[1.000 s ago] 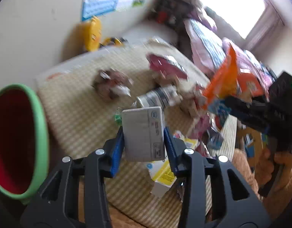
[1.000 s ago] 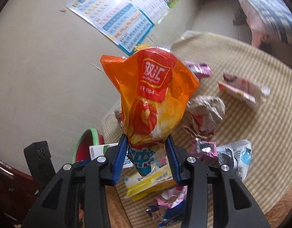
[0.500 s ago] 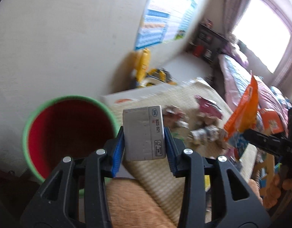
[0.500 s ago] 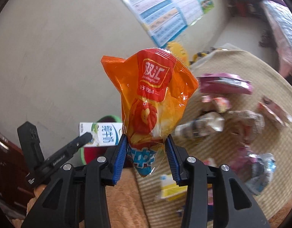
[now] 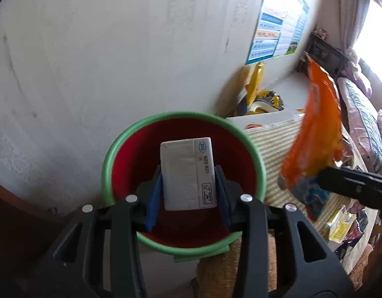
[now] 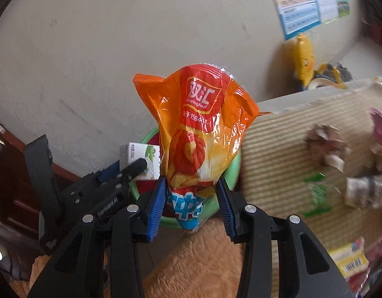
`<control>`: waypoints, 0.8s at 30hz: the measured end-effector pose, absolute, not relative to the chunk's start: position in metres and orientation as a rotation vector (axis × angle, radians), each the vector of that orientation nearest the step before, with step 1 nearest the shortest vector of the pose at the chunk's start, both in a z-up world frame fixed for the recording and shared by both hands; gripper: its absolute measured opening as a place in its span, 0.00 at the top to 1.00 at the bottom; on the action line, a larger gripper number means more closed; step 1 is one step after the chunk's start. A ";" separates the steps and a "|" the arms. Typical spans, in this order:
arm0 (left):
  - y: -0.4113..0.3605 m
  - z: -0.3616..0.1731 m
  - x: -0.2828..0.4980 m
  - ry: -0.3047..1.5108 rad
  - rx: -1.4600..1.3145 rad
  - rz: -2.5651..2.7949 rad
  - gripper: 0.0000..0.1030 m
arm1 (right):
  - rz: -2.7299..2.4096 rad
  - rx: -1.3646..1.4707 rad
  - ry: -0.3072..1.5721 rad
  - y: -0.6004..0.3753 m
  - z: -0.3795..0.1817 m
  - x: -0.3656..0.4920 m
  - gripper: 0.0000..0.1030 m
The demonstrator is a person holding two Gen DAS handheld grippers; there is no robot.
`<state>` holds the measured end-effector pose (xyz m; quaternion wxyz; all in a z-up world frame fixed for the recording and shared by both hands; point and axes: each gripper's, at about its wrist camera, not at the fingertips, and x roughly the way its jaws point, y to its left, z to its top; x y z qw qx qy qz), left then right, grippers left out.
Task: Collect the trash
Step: 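Carry the carton and bag to the red bucket and open both tools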
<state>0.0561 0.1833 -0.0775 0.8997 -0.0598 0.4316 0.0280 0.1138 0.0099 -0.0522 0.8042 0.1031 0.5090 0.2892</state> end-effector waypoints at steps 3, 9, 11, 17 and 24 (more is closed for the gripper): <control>0.193 -0.087 0.057 0.916 -0.123 0.089 0.63 | 0.628 0.194 1.095 0.026 -0.057 0.121 0.58; 0.196 -0.093 0.059 0.917 -0.098 0.143 0.37 | 0.611 0.196 1.074 0.033 -0.056 0.114 0.39; 0.192 -0.093 0.060 0.909 -0.069 0.154 0.33 | 0.602 0.205 1.079 0.026 -0.057 0.111 0.38; 0.174 -0.093 0.066 0.894 -0.020 0.135 0.25 | 0.562 0.236 1.100 -0.001 -0.056 0.091 0.37; 0.138 -0.088 0.063 0.883 0.037 0.055 0.21 | 0.446 0.190 1.092 -0.061 -0.060 0.058 0.33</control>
